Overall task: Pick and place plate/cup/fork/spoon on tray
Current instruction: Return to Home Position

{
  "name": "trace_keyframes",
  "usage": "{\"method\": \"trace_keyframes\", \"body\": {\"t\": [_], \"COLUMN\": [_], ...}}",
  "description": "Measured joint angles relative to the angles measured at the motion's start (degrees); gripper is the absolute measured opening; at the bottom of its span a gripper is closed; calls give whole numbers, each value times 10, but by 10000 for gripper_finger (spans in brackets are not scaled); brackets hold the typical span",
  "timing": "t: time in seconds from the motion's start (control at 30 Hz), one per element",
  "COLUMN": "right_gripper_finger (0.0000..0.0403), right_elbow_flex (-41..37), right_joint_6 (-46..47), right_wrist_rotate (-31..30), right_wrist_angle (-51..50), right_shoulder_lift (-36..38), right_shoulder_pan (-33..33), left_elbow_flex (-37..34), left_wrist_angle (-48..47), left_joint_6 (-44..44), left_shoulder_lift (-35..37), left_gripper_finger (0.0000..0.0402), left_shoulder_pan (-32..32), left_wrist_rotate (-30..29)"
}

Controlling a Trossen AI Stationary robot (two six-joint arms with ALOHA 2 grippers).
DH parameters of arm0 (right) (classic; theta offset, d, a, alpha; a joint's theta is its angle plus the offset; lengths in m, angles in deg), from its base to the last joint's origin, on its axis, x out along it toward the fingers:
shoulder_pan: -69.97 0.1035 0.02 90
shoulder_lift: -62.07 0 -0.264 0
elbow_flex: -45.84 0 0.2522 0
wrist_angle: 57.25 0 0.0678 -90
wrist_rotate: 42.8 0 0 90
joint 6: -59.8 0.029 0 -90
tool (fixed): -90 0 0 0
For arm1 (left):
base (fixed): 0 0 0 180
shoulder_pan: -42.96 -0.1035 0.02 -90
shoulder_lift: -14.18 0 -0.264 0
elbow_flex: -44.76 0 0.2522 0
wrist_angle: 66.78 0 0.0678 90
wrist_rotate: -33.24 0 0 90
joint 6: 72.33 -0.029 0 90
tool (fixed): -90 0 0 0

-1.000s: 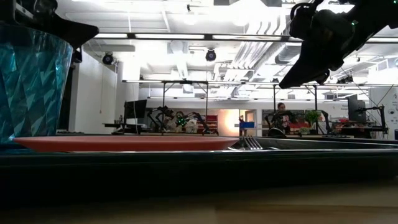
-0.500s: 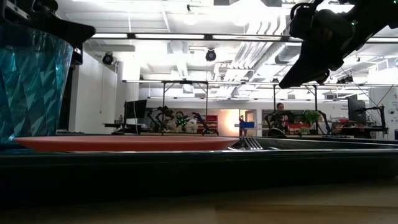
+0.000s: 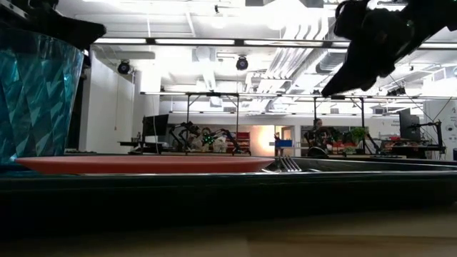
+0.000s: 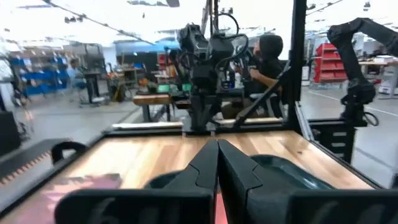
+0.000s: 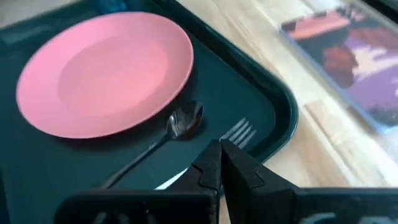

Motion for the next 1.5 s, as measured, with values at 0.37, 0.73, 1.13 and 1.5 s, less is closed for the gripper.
{"method": "trace_keyframes", "body": {"t": [0.37,0.73,1.13,1.5], "right_gripper_finger": [0,0,0,0], "right_elbow_flex": [-75,-186,-302,-302], "right_joint_6": [-87,-140,-139,-78], "right_wrist_rotate": [137,264,223,158], "right_wrist_angle": [58,114,144,117], "right_shoulder_lift": [227,413,516,516], "right_shoulder_pan": [-101,-232,-169,-119], "left_elbow_flex": [0,0,0,0], "left_wrist_angle": [-22,-19,-30,-31], "left_joint_6": [2,2,2,2], "left_shoulder_lift": [10,10,9,9], "left_gripper_finger": [0,0,0,0], "left_shoulder_pan": [-38,-38,-38,-38], "left_wrist_rotate": [32,40,16,16]}}
